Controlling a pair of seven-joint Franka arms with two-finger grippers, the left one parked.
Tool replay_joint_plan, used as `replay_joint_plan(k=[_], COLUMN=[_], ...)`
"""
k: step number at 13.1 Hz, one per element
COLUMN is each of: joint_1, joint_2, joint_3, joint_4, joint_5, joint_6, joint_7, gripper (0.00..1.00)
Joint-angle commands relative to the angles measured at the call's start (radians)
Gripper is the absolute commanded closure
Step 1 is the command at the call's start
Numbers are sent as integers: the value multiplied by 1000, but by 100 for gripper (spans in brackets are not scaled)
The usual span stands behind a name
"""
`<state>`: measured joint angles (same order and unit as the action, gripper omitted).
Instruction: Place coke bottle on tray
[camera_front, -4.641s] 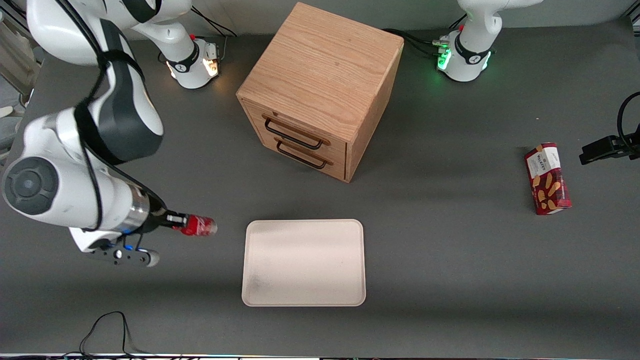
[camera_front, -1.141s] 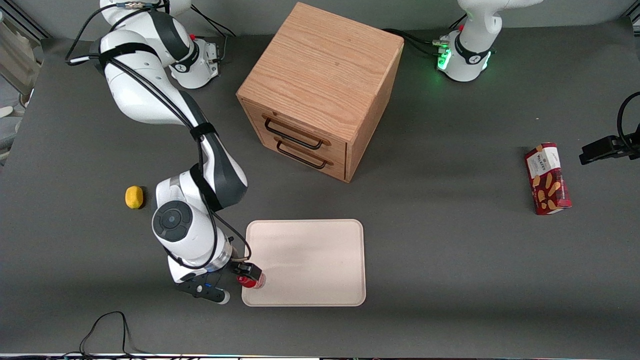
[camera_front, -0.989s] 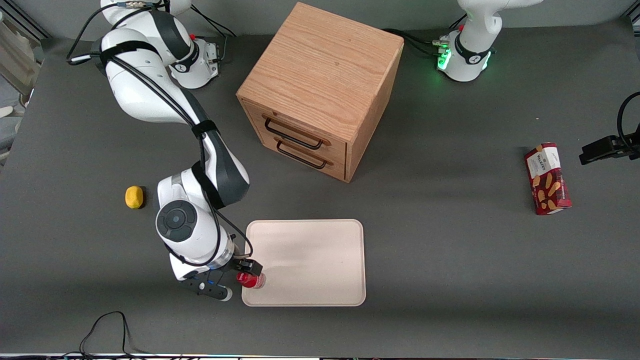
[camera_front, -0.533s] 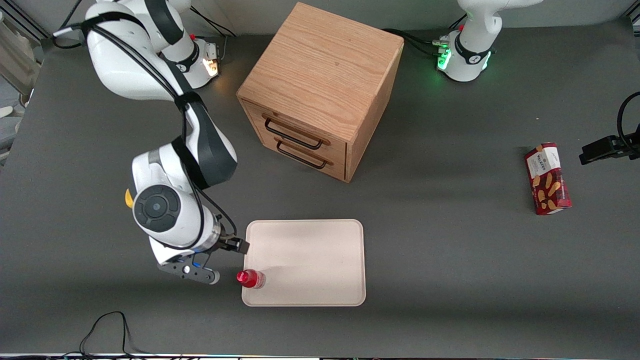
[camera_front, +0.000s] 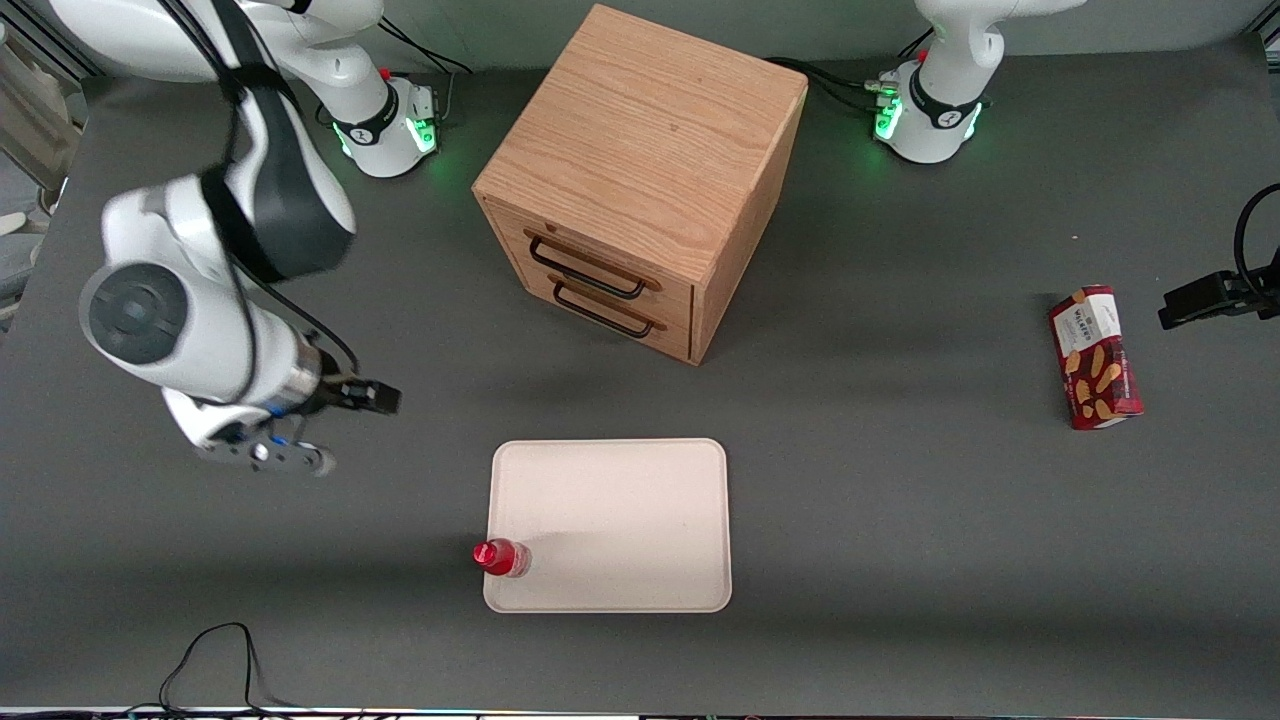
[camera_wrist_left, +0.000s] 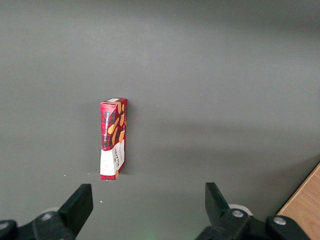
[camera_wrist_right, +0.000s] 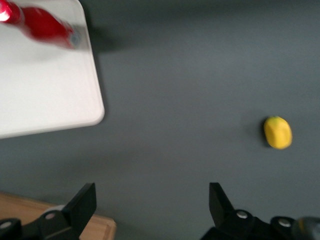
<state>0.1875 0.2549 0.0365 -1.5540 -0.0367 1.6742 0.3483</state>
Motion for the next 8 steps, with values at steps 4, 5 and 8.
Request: replay_joint_plan(k=[4,5,8], joint_1=[4,18,58], joint_2=[-328,-338,-304], joint_3=[-127,-139,-184], joint_4=[-262,-244,-143], joint_5=[35,34,27], joint_6=[-79,-105,-160], joint_7=[-255,-256,-256], gripper=[0,0,0])
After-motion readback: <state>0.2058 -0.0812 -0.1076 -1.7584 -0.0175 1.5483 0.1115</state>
